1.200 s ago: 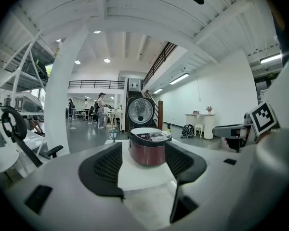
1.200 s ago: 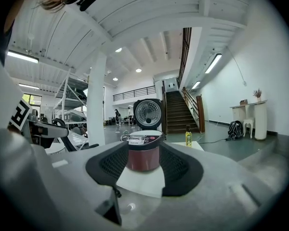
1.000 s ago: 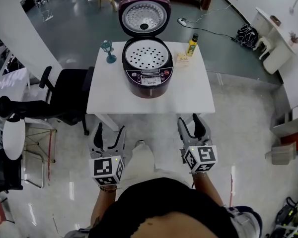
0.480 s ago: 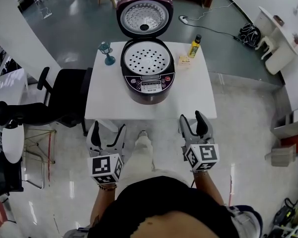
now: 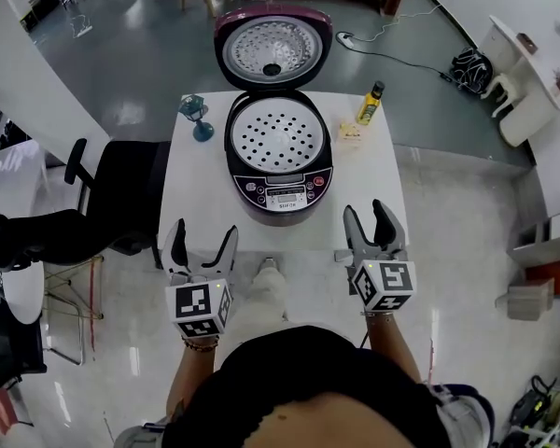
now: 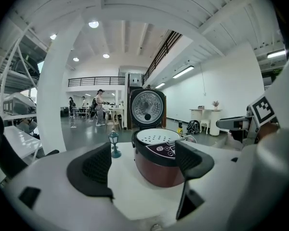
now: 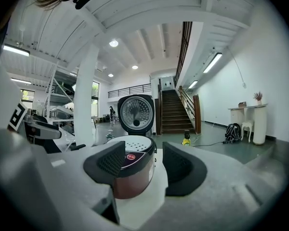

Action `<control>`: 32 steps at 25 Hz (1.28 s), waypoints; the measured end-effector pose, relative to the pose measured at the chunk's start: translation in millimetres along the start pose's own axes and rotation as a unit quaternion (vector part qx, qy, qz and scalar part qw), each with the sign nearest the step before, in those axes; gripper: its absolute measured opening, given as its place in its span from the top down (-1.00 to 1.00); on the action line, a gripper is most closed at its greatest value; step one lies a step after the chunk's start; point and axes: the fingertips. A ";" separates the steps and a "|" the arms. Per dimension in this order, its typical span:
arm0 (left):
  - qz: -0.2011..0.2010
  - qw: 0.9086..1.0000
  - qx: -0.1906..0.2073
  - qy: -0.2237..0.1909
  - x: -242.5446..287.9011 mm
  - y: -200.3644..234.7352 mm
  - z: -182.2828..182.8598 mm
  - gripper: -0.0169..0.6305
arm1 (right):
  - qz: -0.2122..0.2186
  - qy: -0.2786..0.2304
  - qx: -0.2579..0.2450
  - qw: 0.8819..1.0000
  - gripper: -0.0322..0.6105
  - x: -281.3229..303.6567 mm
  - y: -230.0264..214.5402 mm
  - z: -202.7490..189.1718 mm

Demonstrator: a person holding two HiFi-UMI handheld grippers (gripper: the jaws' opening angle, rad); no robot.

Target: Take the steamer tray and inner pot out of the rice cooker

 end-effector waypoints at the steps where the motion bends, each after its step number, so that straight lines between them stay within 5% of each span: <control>1: -0.001 1.000 0.000 0.003 7.0 2.8 2.7 -0.27 | -0.002 0.001 -0.001 1.000 0.20 6.2 -1.3 2.4; 16: -0.014 0.999 -0.009 0.032 106.9 30.2 21.9 -0.27 | -0.018 0.027 -0.006 0.999 0.20 99.5 -22.5 11.5; 32: -0.083 0.988 0.072 0.108 231.9 20.8 25.4 -0.27 | 0.026 0.151 -0.100 0.983 0.20 221.5 -22.2 4.2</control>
Point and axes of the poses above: the fingertips, and each gripper's own axes: x forward along the fingers, y to its left, z out of its top, and after that the axes turned 3 degrees about y, right-handed
